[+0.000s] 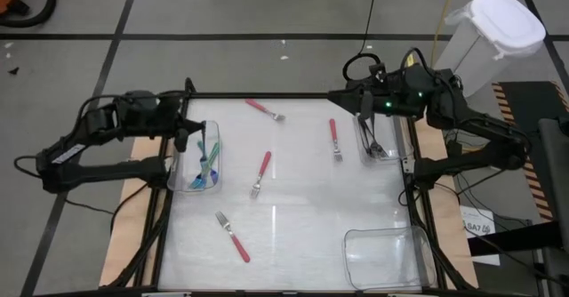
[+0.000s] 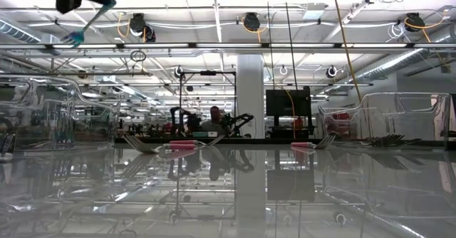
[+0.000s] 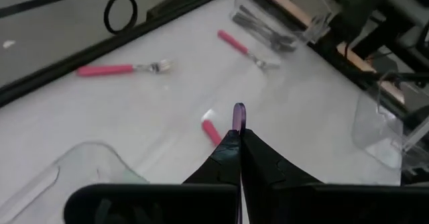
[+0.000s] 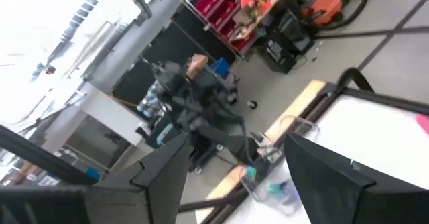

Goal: Sort silverware by color (type)
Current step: Put the blue fork into the left transparent bin, then put the pink fork into the bottom right transparent bin

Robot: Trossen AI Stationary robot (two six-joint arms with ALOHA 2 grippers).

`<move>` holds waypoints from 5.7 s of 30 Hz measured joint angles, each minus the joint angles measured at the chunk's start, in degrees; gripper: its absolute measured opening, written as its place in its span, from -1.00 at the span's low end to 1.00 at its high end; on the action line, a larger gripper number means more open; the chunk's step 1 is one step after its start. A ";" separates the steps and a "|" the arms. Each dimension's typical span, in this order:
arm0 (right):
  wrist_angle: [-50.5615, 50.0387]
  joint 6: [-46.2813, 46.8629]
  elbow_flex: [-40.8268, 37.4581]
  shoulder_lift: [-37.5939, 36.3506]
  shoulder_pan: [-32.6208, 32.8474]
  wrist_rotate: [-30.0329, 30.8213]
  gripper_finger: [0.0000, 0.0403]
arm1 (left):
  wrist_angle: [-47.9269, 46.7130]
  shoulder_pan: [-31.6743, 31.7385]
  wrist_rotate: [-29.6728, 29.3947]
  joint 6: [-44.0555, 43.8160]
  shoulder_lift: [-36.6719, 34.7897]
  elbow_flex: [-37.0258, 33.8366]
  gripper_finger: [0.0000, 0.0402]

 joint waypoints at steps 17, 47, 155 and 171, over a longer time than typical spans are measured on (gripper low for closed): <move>5.54 0.48 -0.02 4.34 6.02 5.70 0.20 | 6.01 4.27 -0.24 0.05 -5.42 -16.28 -1.00; 7.54 -3.94 -0.02 6.76 7.22 5.76 0.20 | 6.31 12.29 0.69 3.85 0.47 -24.74 -1.00; -52.67 -25.04 -6.48 5.14 5.05 2.40 0.20 | -30.78 -12.42 -0.30 -21.81 77.88 53.55 -0.66; -51.79 -3.87 -7.32 -1.21 5.05 -0.90 0.20 | -21.82 -5.61 2.08 -12.57 78.08 48.87 -0.66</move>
